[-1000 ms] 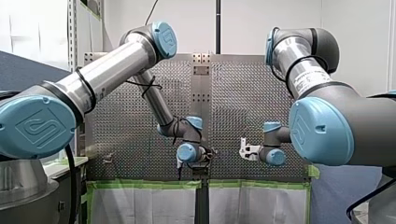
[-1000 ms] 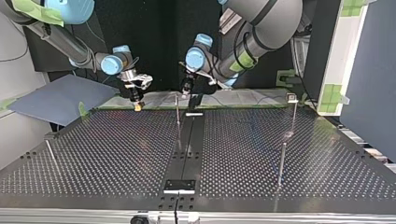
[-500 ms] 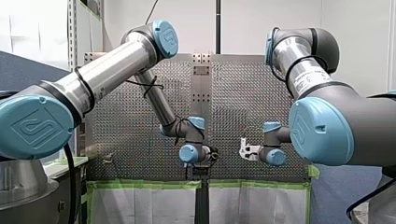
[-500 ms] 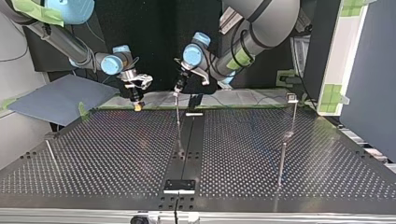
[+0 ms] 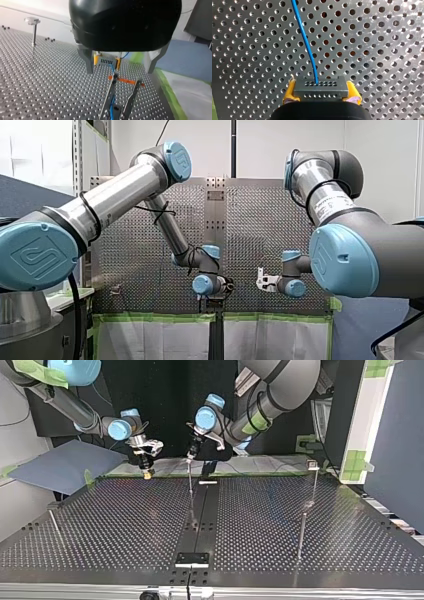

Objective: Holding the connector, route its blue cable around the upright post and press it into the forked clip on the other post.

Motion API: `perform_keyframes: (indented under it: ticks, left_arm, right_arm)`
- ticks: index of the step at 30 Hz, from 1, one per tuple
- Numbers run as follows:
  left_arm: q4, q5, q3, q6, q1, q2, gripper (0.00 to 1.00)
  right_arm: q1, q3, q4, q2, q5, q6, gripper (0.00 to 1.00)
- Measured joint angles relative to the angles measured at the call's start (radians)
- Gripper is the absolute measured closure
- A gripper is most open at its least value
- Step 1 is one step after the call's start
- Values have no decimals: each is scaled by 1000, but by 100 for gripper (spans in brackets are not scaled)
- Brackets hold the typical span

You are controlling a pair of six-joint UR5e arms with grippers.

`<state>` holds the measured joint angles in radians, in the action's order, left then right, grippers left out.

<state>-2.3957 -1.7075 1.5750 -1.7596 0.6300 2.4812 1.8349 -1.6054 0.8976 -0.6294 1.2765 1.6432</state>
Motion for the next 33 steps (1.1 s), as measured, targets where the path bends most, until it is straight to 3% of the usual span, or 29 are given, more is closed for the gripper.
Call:
perform_keyframes:
  ticks: [22, 33]
  left_arm:
    - [-3, -23, 0, -9, 0, 0, 2]
    - [-61, -89, 44, 62, 10, -21, 2]
  right_arm:
    - [0, 0, 0, 0, 0, 0, 100]
    - [0, 0, -6, 0, 0, 0, 100]
